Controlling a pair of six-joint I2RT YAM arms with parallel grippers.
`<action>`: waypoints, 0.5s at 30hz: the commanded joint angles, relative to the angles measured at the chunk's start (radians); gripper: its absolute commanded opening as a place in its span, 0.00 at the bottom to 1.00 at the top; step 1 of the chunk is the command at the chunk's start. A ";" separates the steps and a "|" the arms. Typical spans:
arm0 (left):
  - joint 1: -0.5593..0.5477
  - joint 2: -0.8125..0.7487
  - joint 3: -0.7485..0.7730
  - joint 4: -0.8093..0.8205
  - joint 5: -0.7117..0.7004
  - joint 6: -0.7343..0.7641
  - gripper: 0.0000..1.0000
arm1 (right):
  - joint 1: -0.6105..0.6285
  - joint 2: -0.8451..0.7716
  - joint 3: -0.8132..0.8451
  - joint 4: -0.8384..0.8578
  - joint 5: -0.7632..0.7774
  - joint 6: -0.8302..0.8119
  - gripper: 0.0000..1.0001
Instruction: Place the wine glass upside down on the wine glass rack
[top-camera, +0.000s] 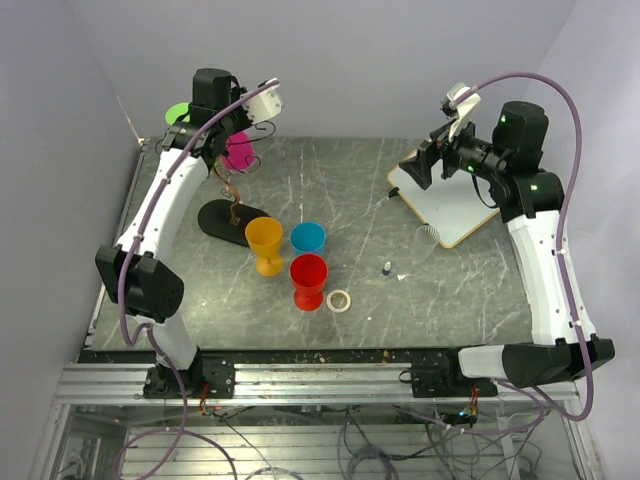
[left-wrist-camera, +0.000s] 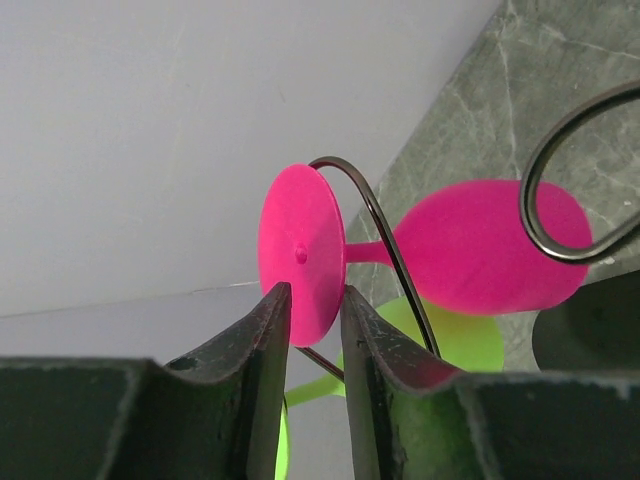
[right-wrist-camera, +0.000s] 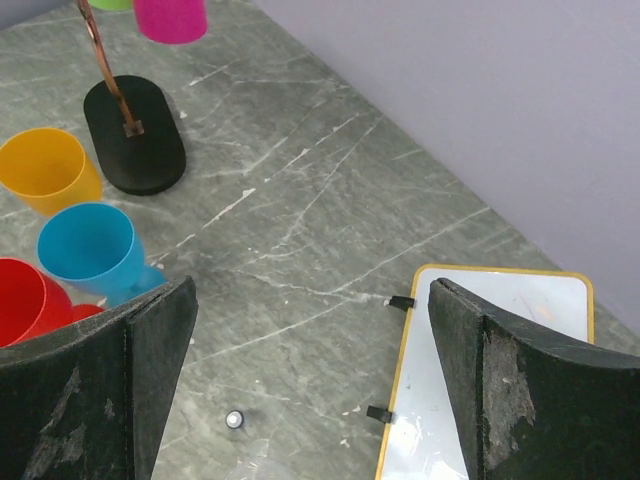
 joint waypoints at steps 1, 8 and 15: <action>-0.008 -0.052 -0.001 -0.038 0.046 -0.024 0.38 | -0.014 -0.033 -0.018 0.031 -0.020 0.011 1.00; -0.008 -0.081 0.020 -0.087 0.118 -0.078 0.46 | -0.023 -0.054 -0.032 0.038 -0.023 0.013 1.00; -0.008 -0.151 0.021 -0.093 0.235 -0.210 0.65 | -0.025 -0.066 -0.054 0.032 -0.004 -0.016 1.00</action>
